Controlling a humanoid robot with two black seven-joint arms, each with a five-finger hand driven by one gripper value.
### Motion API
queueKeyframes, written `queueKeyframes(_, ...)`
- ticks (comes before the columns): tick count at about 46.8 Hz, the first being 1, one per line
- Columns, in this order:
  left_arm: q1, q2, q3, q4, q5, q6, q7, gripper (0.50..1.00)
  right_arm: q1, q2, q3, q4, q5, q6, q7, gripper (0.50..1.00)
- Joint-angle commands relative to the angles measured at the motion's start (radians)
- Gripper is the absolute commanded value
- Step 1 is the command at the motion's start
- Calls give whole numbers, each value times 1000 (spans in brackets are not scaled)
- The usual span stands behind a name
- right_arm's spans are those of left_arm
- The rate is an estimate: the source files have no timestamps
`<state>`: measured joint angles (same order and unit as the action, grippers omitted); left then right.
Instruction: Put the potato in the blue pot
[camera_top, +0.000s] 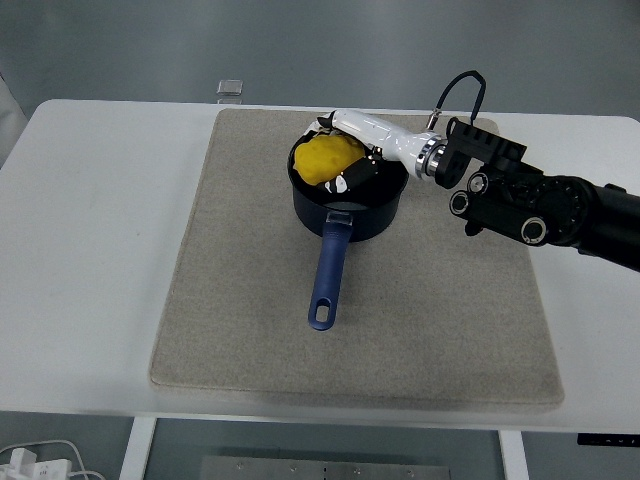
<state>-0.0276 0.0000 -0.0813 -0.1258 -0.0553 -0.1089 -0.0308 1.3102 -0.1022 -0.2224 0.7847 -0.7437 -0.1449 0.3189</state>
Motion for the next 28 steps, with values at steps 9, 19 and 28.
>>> queueKeyframes(9,0,0,0,0,0,0,0,1000,-5,7,14,-7,4,-9,2,800)
queueKeyframes(19,-2,0,0,0,2,0,0,1000,-8,7,15,-8,3,-12,3,956)
queueKeyframes(28,0,0,0,0,0,0,0,1000,-15,7,14,-12,1,-12,3,956)
